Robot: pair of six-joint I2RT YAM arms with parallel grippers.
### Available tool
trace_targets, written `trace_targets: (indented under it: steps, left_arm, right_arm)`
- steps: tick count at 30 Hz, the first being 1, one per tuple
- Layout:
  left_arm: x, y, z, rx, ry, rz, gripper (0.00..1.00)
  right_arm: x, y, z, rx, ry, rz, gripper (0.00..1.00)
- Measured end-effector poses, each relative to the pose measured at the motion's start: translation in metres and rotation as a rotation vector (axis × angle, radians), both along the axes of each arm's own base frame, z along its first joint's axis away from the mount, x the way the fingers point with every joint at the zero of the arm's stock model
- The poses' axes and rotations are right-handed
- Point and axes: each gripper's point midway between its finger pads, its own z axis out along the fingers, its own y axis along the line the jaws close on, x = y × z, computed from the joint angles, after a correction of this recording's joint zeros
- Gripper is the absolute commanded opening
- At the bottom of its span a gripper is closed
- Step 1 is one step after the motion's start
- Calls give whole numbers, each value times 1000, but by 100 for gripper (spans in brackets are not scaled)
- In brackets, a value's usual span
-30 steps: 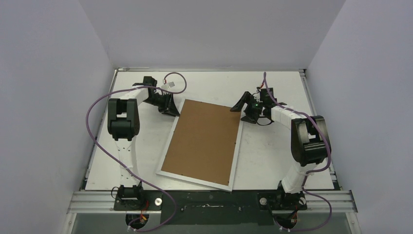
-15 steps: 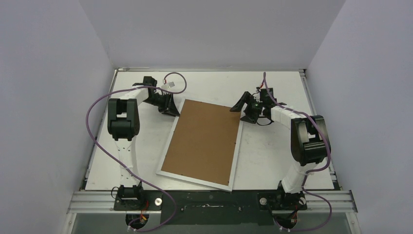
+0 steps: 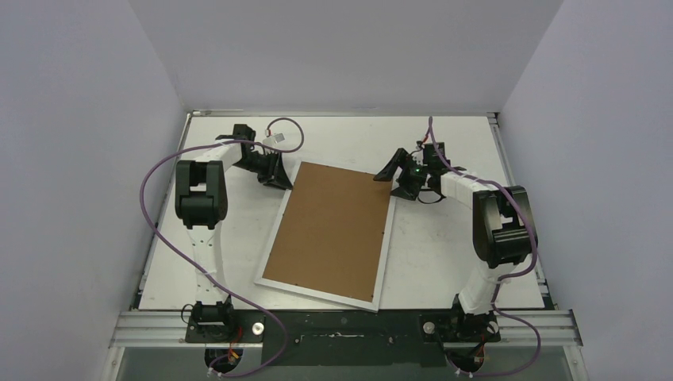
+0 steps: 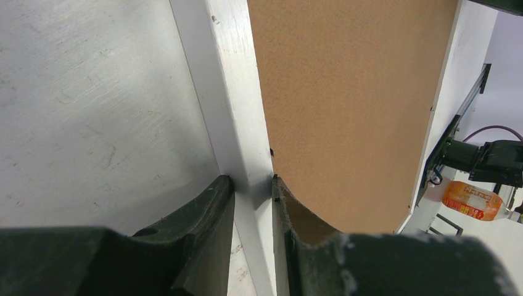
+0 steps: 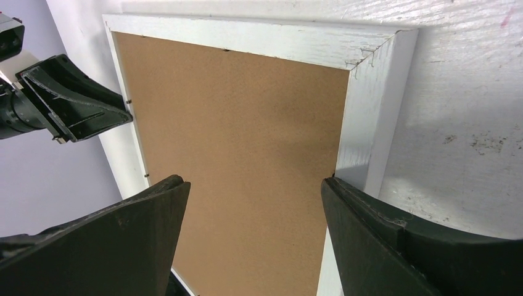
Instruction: Put the photo into the frame
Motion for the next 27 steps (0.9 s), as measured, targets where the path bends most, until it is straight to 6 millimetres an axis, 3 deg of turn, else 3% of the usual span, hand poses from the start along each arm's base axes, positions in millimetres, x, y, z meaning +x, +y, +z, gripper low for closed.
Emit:
trace_targets:
  steps: [27]
  left_arm:
    - [-1,6,0,5,4,2,10]
  right_arm:
    - [10,17,-5,-50,13,44,81]
